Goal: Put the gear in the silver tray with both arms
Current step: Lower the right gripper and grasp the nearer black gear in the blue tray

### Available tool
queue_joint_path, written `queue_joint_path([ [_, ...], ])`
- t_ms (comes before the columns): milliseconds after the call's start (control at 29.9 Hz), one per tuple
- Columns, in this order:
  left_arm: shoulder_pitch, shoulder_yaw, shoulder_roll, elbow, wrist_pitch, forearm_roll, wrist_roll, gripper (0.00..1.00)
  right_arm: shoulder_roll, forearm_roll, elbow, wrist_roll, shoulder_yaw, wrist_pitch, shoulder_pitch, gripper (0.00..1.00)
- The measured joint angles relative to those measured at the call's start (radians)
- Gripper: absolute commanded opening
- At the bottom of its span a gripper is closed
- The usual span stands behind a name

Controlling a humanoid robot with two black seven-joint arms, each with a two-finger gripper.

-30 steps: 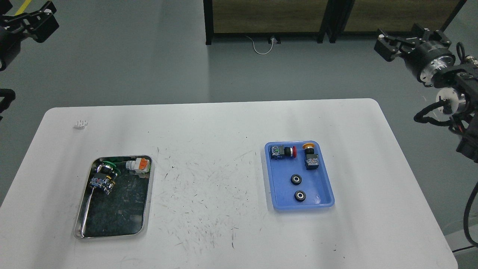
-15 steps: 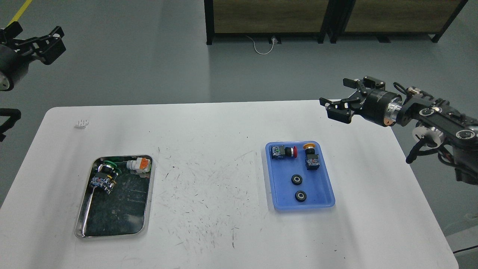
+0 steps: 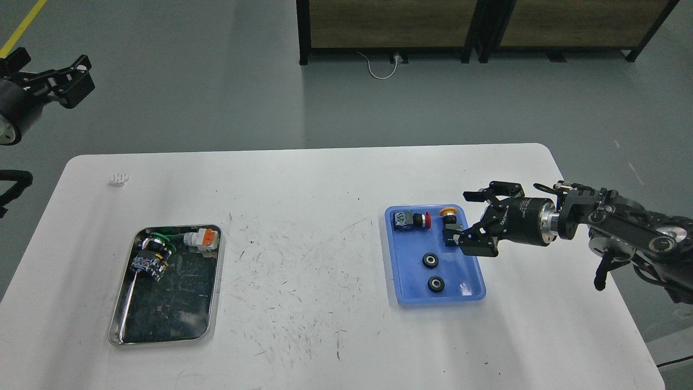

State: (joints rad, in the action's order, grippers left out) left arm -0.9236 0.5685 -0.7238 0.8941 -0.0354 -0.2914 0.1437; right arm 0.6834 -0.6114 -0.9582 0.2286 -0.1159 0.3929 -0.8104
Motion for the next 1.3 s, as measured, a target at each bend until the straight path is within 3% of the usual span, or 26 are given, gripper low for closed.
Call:
queue_joint_path([
  [802, -0.004, -0.010, 0.001, 0.011, 0.034, 0.000, -0.001, 0.98, -0.184, -0.063, 0.164, 0.010, 0.057, 0.003, 0.058, 1.00],
  [1303, -0.017, -0.010, 0.006, 0.011, 0.043, 0.000, -0.006, 0.98, -0.234, -0.059, 0.242, 0.014, 0.053, 0.003, 0.070, 0.97],
])
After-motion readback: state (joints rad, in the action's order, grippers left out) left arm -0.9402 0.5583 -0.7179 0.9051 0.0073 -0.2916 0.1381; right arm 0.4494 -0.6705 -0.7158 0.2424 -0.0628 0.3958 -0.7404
